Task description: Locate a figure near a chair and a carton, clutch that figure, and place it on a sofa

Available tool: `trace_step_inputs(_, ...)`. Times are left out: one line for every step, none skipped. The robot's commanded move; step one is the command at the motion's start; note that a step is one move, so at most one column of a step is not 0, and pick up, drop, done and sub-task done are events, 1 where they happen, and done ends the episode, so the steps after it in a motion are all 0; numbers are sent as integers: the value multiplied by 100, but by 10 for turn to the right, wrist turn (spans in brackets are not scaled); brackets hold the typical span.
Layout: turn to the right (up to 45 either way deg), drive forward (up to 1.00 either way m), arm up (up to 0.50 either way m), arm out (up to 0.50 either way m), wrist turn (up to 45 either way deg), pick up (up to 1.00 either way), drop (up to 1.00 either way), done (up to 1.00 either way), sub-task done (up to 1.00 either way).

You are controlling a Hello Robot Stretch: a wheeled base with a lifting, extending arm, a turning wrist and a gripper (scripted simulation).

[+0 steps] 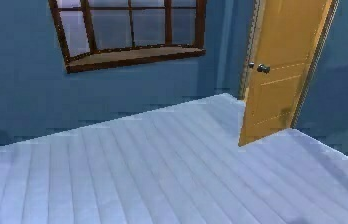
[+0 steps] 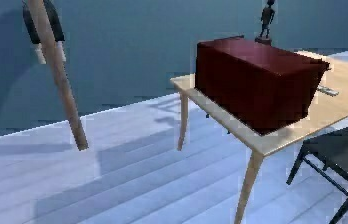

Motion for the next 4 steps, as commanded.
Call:
trace_step_inputs(0,100,0,0,0,0,0,0,0)
trace_step_inputs(0,85,0,0,0,0,0,0,0)
trace_step_inputs(450,0,0,0,0,0,0,0,0)
trace_step_inputs(60,0,0,0,0,0,0,0,0)
